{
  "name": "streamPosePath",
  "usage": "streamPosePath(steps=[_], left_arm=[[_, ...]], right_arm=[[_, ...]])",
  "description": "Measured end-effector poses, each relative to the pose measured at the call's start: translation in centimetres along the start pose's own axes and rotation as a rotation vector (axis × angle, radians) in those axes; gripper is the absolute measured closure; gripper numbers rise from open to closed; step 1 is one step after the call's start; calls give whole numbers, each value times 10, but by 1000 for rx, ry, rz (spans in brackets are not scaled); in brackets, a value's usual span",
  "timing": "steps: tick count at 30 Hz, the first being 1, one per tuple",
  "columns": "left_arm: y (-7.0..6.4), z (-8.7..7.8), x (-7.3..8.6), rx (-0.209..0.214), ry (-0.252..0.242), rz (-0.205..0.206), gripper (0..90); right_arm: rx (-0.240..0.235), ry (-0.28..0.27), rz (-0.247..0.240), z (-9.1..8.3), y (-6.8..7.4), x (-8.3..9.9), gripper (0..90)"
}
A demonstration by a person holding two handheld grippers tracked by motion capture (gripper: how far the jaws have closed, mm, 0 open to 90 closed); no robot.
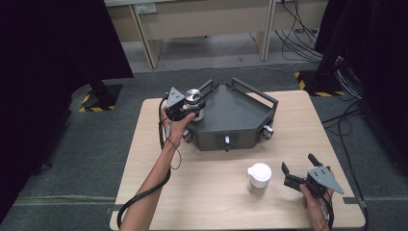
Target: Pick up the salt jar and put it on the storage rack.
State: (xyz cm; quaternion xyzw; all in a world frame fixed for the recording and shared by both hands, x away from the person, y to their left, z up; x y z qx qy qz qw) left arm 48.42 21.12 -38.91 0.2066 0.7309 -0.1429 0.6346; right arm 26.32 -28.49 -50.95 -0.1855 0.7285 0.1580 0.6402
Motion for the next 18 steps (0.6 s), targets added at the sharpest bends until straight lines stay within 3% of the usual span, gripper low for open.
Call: streamPosePath(steps=[6, 18], left_arm=[[-1, 6, 5, -12, 19, 6, 306], [-4, 6, 7, -22, 9, 15, 301]], right_arm=[[-2, 0, 0, 0, 0, 0, 2], [-3, 1, 1, 0, 0, 0, 2]])
Point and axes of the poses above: each handheld gripper's, and its own axes: z roughly forward along the jaws, x roughly out of its underside, y roughly to its left, the point moved 7 cm from there along z, roughly forward along the jaws, and after that the axes turned 12 degrees about -x, right-handed, at the moved point
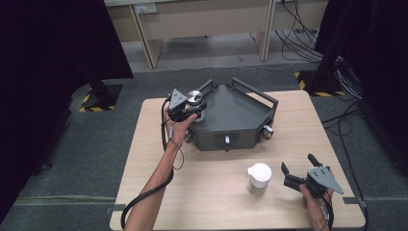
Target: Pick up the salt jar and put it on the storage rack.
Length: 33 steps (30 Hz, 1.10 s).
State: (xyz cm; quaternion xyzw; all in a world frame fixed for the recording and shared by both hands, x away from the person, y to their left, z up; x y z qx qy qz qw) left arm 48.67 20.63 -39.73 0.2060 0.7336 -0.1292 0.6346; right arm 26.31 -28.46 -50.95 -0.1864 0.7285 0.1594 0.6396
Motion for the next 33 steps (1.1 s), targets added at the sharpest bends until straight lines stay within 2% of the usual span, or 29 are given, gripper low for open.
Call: streamPosePath(steps=[1, 3, 6, 8, 10, 20, 22, 26, 33], left_arm=[[-1, -1, -1, -3, -2, -10, 288], [-1, -3, -3, -17, 11, -22, 205], [-2, -7, -5, -43, 20, -20, 115], [0, -10, -5, -46, 15, -39, 60], [0, -14, -6, -50, 13, -35, 13], [-1, -35, -7, -10, -18, 3, 0], [-4, -39, -6, -15, -23, -4, 0], [-11, -47, -6, -10, -24, 15, 2], [-21, -61, -2, 1, -48, 11, 10]], right_arm=[[0, 0, 0, 0, 0, 0, 2], [0, 0, 1, 0, 0, 0, 2], [0, -1, 1, 0, 0, 0, 2], [0, -1, 1, 0, 0, 0, 2], [1, 1, 2, 0, 0, 0, 2], [2, 0, 0, 0, 1, 0, 2], [3, -1, 0, 0, 1, 0, 2], [3, 0, 0, 0, 1, 0, 2], [3, 0, 0, 0, 1, 0, 1]])
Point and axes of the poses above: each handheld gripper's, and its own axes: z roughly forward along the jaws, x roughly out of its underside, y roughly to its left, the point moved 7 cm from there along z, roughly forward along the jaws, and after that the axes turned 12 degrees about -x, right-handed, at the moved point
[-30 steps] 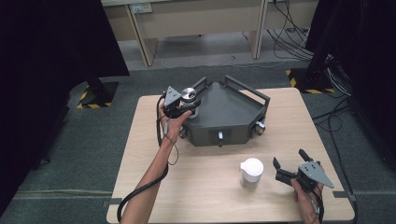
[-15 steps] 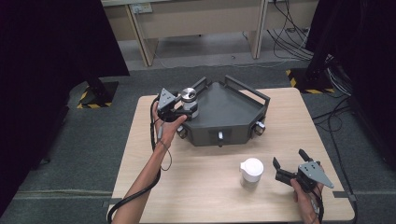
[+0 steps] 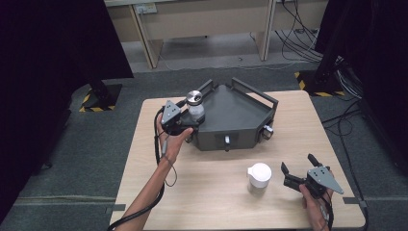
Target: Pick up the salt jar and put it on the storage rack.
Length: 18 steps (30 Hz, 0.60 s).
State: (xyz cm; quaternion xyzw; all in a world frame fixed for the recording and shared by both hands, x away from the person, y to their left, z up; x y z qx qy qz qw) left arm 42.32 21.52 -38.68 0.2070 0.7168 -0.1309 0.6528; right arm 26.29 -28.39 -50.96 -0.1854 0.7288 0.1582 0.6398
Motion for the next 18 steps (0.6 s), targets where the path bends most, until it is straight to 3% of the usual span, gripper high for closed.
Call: streamPosePath(steps=[3, 9, 18], left_arm=[[-4, -7, 1, -5, 1, 19, 12], [-8, -21, 6, 1, -30, 7, 16], [-9, -36, 15, 28, -34, -15, 18]], right_arm=[[1, -1, 1, 0, 0, 0, 1], [1, -1, 2, 0, 0, 0, 1], [2, -2, 1, 0, 0, 0, 1]])
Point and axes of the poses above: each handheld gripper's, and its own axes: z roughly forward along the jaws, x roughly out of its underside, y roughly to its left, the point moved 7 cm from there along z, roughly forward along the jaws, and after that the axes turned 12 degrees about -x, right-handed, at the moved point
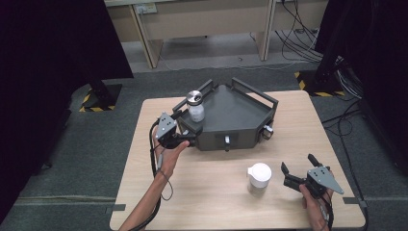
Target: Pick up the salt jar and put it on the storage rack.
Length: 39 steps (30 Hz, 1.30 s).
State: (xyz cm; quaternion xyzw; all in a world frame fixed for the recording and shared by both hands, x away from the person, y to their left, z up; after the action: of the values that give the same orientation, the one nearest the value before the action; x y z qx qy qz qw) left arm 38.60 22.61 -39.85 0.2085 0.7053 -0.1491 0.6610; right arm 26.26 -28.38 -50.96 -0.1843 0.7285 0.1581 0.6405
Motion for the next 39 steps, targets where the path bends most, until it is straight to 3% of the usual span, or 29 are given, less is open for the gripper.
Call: streamPosePath(steps=[15, 19, 32, 39], left_arm=[[-5, -13, 26, 57, 11, -11, 20], [-9, -16, 34, 58, 13, 5, 24], [-14, -20, 63, 48, 19, 3, 24], [-14, -22, 68, 47, 12, 22, 21]], right_arm=[[1, 0, 0, 0, 0, 0, 1], [1, 0, 1, 0, 0, 0, 1], [1, -2, 5, 0, -1, 0, 2], [-8, -2, 6, 0, -1, 0, 2]])
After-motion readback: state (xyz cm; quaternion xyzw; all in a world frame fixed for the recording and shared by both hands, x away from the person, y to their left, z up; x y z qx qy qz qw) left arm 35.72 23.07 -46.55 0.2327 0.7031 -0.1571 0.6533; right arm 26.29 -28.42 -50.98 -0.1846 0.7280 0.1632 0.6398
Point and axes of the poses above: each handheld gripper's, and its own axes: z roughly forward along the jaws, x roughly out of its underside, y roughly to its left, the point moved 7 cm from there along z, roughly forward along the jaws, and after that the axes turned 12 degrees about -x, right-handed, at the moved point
